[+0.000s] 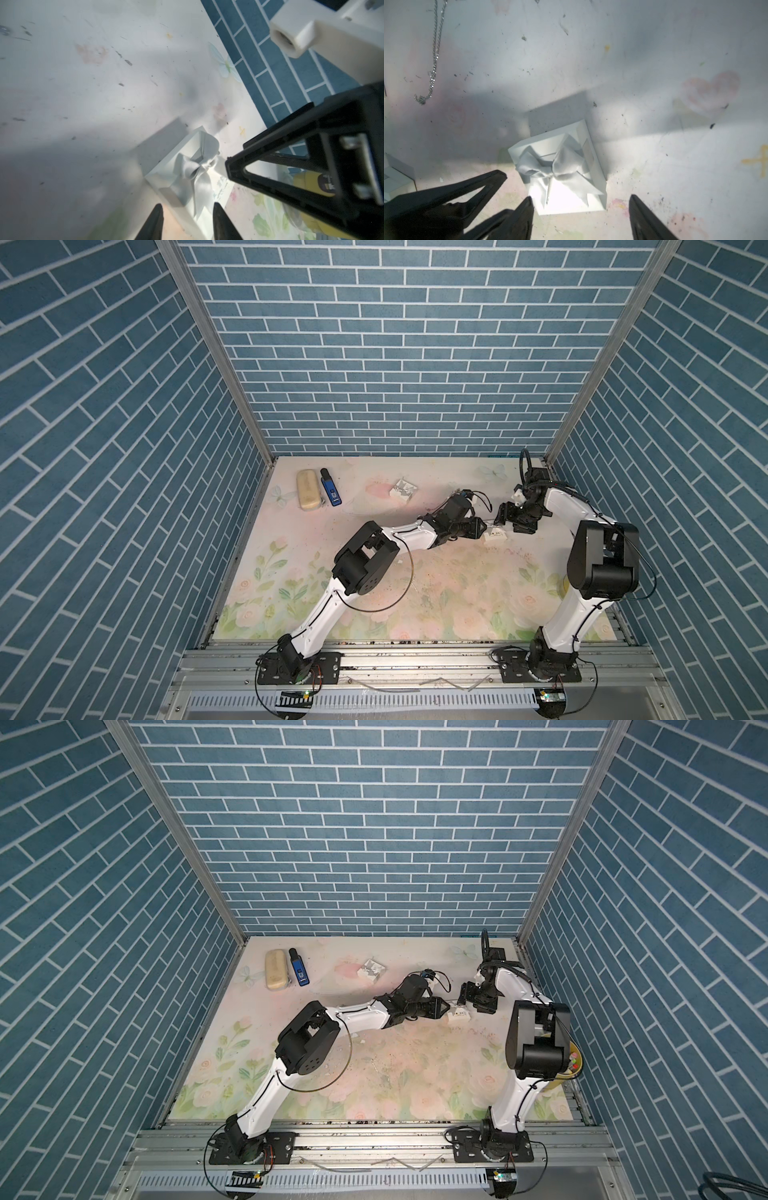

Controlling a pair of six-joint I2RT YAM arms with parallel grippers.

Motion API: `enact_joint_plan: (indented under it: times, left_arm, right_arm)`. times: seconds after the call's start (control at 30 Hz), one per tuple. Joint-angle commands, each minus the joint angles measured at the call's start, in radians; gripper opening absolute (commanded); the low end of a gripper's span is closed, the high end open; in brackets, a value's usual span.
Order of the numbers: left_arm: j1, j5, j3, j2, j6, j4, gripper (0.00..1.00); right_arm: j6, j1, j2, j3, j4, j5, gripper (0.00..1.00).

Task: Take the necklace out of the lift-off lid jewelry box
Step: Move the jewelry box to the center of the board.

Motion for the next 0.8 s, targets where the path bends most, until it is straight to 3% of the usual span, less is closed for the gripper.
enact_joint_plan:
  times: [0.0, 0.17, 0.3, 0.43, 0.6, 0.7, 0.77]
  left_arm:
    - [0.031, -0.079, -0.126, -0.13, 0.11, -0.078, 0.45]
    - [0.099, -0.217, -0.335, -0.356, 0.23, -0.166, 0.53]
    - [0.158, -0.35, -0.44, -0.511, 0.315, -0.302, 0.62]
    - [0.245, -0.397, -0.577, -0.657, 0.344, -0.335, 0.7]
    - [0.442, -0.273, -0.669, -0.715, 0.346, -0.396, 0.76]
    - [0.546, -0.089, -0.703, -0.695, 0.34, -0.384, 0.68]
    - [0.574, -0.028, -0.733, -0.697, 0.318, -0.361, 0.61]
  right_arm:
    - [-0.022, 0.009, -0.058, -0.001, -0.057, -0.019, 0.73]
    - [0.014, 0.087, -0.111, -0.052, -0.033, 0.023, 0.72]
    - [0.071, 0.229, -0.109, -0.055, 0.007, 0.047, 0.71]
    - [0.158, 0.396, -0.072, -0.052, 0.118, 0.05, 0.69]
    - [0.21, 0.545, 0.046, 0.022, 0.183, 0.006, 0.69]
    - [0.225, 0.598, 0.107, 0.068, 0.201, -0.028, 0.68]
    - [0.221, 0.613, 0.126, 0.089, 0.225, -0.059, 0.68]
